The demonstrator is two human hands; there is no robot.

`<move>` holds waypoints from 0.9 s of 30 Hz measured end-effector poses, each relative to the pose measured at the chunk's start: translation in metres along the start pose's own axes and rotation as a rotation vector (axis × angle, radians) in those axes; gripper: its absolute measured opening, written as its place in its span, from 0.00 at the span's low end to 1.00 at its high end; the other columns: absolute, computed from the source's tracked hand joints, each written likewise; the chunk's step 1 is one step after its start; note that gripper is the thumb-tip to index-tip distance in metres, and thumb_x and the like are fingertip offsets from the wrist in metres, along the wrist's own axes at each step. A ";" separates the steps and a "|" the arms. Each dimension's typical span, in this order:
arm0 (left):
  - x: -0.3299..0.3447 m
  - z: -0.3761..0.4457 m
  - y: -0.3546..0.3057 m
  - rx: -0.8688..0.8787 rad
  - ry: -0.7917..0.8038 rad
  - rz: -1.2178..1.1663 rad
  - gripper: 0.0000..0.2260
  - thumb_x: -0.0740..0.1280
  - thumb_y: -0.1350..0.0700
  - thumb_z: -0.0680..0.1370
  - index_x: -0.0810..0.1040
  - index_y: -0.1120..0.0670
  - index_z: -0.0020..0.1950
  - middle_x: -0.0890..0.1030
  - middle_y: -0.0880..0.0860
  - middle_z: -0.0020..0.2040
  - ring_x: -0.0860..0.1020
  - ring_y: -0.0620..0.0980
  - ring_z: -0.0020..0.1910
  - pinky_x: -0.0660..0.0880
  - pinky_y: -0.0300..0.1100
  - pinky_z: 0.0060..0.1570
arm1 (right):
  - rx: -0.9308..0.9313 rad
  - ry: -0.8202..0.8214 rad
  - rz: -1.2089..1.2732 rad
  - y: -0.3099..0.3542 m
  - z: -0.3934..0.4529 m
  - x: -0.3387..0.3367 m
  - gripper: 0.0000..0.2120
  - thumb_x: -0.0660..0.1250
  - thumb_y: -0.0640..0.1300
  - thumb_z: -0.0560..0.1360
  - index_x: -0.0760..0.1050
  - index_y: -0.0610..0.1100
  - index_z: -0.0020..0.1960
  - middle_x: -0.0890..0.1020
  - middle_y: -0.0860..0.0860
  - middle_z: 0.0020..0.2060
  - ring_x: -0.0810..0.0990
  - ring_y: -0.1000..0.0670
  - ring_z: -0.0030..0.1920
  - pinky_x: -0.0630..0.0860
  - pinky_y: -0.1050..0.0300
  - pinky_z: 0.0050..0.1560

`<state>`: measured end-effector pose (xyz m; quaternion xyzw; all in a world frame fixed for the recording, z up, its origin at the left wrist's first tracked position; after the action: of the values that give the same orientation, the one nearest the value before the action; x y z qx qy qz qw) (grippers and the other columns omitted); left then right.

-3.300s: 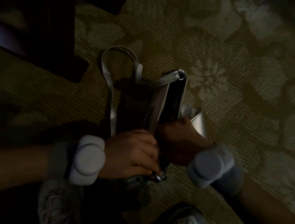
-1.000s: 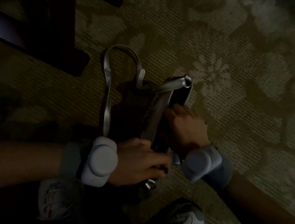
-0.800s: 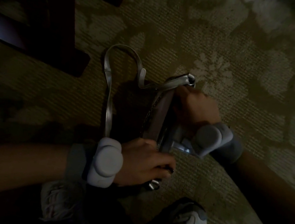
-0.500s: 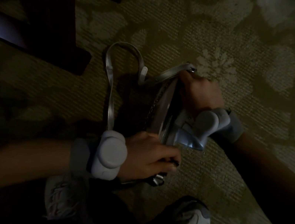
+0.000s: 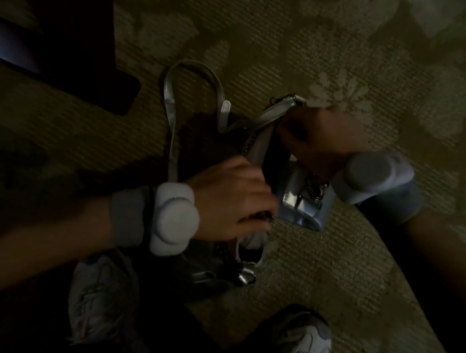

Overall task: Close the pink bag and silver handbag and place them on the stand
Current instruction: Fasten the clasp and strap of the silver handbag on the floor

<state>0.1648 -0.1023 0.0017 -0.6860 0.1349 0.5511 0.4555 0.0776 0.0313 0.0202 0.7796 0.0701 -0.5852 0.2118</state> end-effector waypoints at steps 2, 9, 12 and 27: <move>0.001 0.000 0.011 -0.068 -0.022 0.071 0.13 0.61 0.45 0.70 0.79 0.53 0.41 0.81 0.52 0.40 0.68 0.48 0.46 0.60 0.43 0.45 | 0.053 0.036 0.131 0.000 0.002 -0.008 0.12 0.60 0.49 0.76 0.78 0.45 0.54 0.82 0.43 0.47 0.80 0.41 0.47 0.73 0.53 0.43; 0.007 0.011 0.021 -0.394 0.114 0.036 0.22 0.66 0.49 0.72 0.72 0.57 0.63 0.66 0.58 0.68 0.62 0.57 0.66 0.57 0.47 0.62 | 0.179 0.400 0.487 -0.010 0.006 -0.028 0.13 0.62 0.49 0.77 0.80 0.44 0.40 0.80 0.50 0.32 0.77 0.55 0.36 0.72 0.61 0.42; 0.006 0.012 0.023 -0.476 0.034 -0.084 0.20 0.69 0.57 0.71 0.71 0.59 0.61 0.67 0.60 0.65 0.65 0.59 0.63 0.62 0.53 0.64 | 0.190 0.517 0.504 -0.013 0.002 -0.026 0.16 0.64 0.52 0.75 0.81 0.41 0.50 0.83 0.46 0.46 0.80 0.49 0.49 0.74 0.54 0.54; 0.033 -0.020 0.038 -1.138 -0.133 -1.677 0.13 0.57 0.47 0.78 0.78 0.50 0.52 0.83 0.50 0.47 0.82 0.47 0.45 0.79 0.39 0.44 | 0.036 0.503 0.262 0.013 -0.007 -0.007 0.16 0.63 0.53 0.76 0.74 0.49 0.61 0.78 0.49 0.58 0.76 0.47 0.58 0.74 0.54 0.57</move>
<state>0.1629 -0.1281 -0.0465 -0.6424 -0.6981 0.0734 0.3076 0.0863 0.0231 0.0313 0.9064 0.0087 -0.3420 0.2478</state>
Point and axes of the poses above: each hand's wrist, its own z-axis towards the middle knuckle, its own x-axis out of the palm, y = z × x, the point moved 2 cm from there along z, towards the middle knuckle
